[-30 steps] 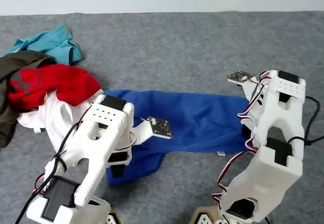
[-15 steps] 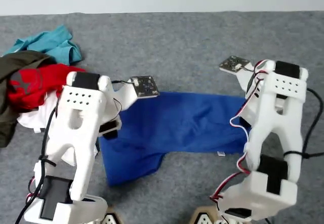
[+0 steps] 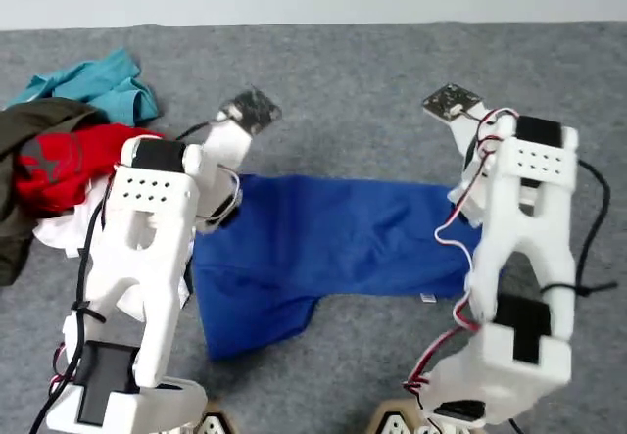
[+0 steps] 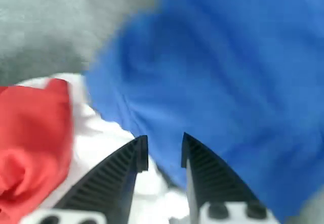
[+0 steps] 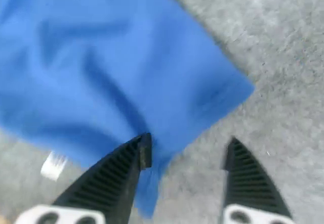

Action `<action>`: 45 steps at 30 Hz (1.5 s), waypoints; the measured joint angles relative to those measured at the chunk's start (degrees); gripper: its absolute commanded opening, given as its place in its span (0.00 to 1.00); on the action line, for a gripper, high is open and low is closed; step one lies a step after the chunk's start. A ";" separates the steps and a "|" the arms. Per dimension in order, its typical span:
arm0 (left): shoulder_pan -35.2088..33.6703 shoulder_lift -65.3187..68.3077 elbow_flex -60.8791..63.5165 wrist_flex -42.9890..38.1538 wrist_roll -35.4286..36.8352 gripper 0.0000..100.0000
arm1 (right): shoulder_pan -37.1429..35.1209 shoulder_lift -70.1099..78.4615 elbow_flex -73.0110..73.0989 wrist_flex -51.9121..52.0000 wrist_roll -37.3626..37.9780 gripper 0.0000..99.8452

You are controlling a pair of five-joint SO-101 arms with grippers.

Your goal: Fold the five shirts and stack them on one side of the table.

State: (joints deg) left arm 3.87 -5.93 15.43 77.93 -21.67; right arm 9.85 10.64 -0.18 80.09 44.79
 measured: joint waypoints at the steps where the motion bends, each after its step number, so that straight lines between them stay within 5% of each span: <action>1: 0.00 0.00 1.41 -2.81 2.11 0.12 | -0.18 2.02 0.00 -1.76 -1.14 0.10; 10: -0.09 0.00 14.42 -18.99 7.65 0.12 | -2.11 16.09 0.00 -10.46 -3.96 0.09; 33: -0.09 0.00 16.88 -17.41 8.00 0.04 | -2.81 29.63 -27.08 -10.20 -4.04 0.09; 45: -0.09 0.00 16.88 -17.41 8.00 0.04 | -3.25 24.79 -31.74 6.95 -7.30 0.09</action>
State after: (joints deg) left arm 3.78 -5.93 32.31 60.53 -13.67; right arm 6.59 35.43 -31.91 87.03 37.49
